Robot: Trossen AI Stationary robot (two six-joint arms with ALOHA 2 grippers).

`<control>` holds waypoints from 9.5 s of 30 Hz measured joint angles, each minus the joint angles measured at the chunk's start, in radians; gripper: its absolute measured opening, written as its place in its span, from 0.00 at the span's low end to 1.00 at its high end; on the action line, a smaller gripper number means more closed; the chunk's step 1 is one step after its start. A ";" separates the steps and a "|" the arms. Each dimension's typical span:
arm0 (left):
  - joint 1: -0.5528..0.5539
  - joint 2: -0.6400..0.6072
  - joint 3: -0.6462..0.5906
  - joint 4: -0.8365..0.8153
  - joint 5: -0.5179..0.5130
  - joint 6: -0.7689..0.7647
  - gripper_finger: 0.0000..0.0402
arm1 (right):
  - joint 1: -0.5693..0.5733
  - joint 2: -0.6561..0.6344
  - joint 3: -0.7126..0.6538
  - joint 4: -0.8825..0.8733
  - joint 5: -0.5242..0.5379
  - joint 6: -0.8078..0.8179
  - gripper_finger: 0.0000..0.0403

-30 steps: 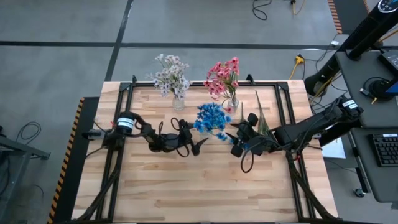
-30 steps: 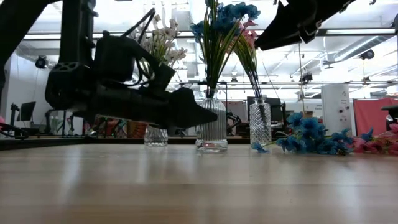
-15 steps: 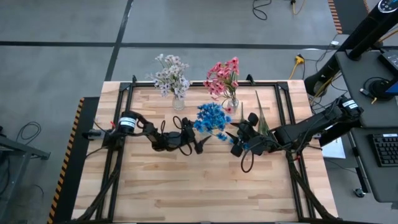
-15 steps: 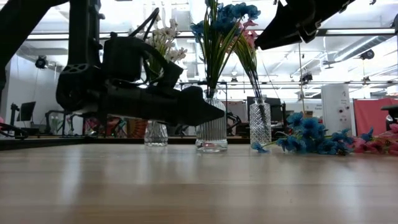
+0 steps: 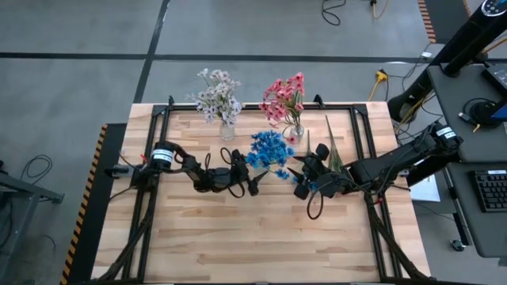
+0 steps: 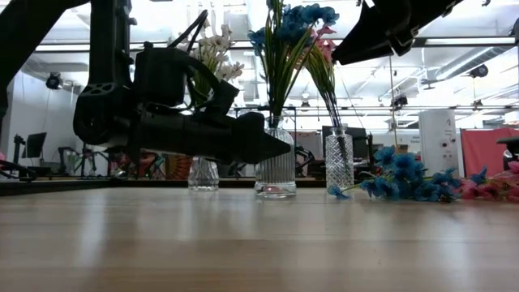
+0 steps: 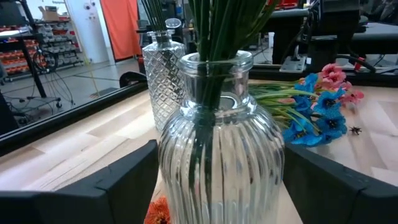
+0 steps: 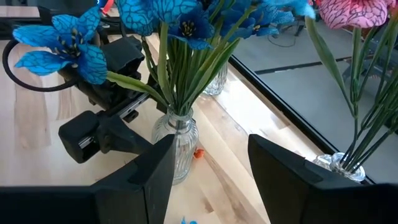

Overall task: Sort flowers into vase by color
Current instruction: Adjust the middle blue flowers

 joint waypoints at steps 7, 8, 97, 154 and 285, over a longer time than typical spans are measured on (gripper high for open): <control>0.000 0.000 0.000 0.000 0.000 -0.001 0.70 | 0.000 0.000 0.000 0.000 0.000 0.000 0.48; 0.000 0.000 0.000 0.000 0.000 -0.001 0.70 | 0.000 0.000 0.000 0.000 0.000 0.000 0.48; 0.000 0.000 0.000 -0.014 -0.019 -0.016 0.70 | -0.096 0.379 0.595 -0.139 -0.025 -0.182 0.02; 0.000 0.000 0.000 -0.015 -0.013 -0.016 0.70 | -0.062 0.339 0.732 -0.378 -0.089 -0.092 0.45; 0.000 0.000 0.013 -0.027 -0.006 -0.004 0.70 | -0.208 0.445 0.579 -0.313 -0.180 -0.046 0.28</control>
